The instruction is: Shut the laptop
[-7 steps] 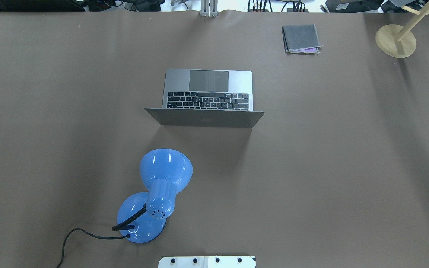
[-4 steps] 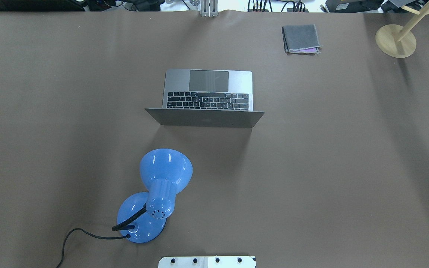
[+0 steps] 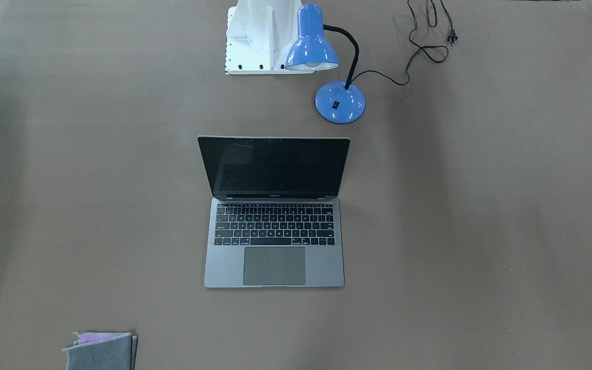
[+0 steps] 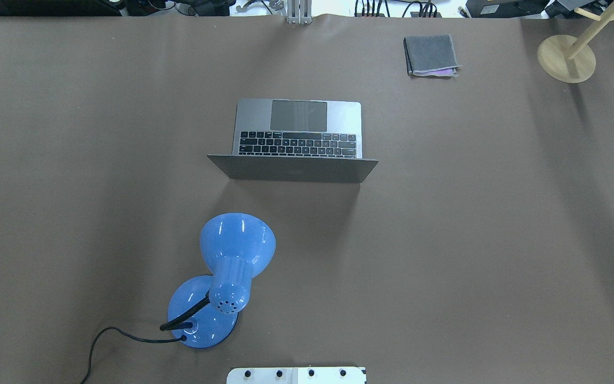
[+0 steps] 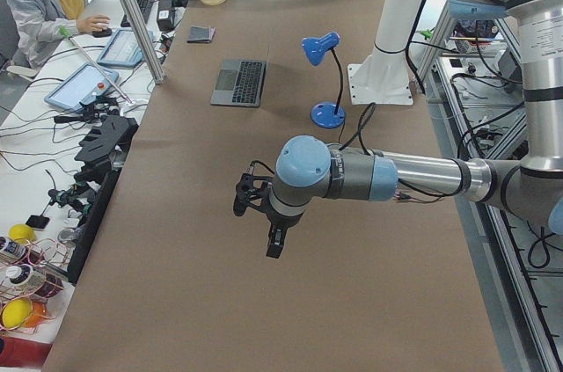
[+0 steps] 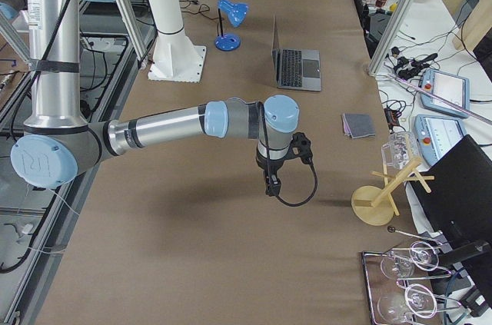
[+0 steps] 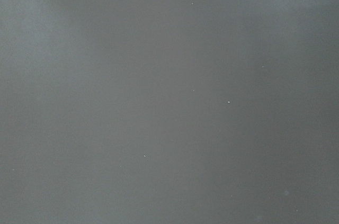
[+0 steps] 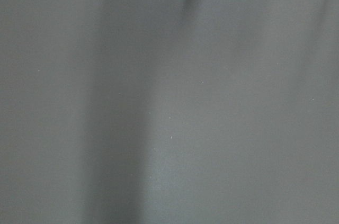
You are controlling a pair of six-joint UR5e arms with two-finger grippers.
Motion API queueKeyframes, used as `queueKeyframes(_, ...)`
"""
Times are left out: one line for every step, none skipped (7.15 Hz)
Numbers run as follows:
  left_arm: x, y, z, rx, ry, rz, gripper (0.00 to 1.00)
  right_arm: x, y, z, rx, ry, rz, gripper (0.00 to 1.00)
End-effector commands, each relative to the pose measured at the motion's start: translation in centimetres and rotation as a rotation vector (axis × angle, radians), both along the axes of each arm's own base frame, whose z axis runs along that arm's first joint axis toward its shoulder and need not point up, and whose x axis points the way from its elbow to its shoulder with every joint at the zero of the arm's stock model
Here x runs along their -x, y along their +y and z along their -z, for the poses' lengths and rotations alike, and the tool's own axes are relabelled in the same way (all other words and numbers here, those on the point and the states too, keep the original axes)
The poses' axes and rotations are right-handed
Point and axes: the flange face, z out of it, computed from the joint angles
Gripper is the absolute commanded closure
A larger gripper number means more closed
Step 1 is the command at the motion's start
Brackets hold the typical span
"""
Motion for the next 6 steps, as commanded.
queueKeyframes(-0.09, 0.09, -0.2, 0.007, 0.001, 0.0, 0.02, 0.04, 0.08, 0.21, -0.001, -0.006, -0.001, 0.0)
queueKeyframes(-0.16, 0.14, -0.34, 0.01, 0.002, -0.002, 0.02, 0.05, 0.08, 0.22, -0.001, -0.007, -0.001, 0.0)
queueKeyframes(-0.23, 0.45, -0.61, 0.016, 0.005, -0.002, 0.03, 0.05, -0.11, 0.51, -0.009, -0.008, -0.001, 0.0)
queueKeyframes(-0.23, 0.45, -0.53, 0.015, 0.004, -0.002, 0.03, 0.16, -0.24, 0.69, -0.012, -0.012, 0.0, 0.0)
queueKeyframes(-0.29, 0.45, -0.56, 0.018, 0.005, -0.003, 0.03, 0.33, -0.16, 0.94, -0.011, -0.047, -0.002, 0.0)
queueKeyframes(-0.3, 0.5, -0.67, 0.018, 0.005, -0.003, 0.03, 0.52, -0.24, 0.99, -0.009, -0.064, -0.001, 0.0)
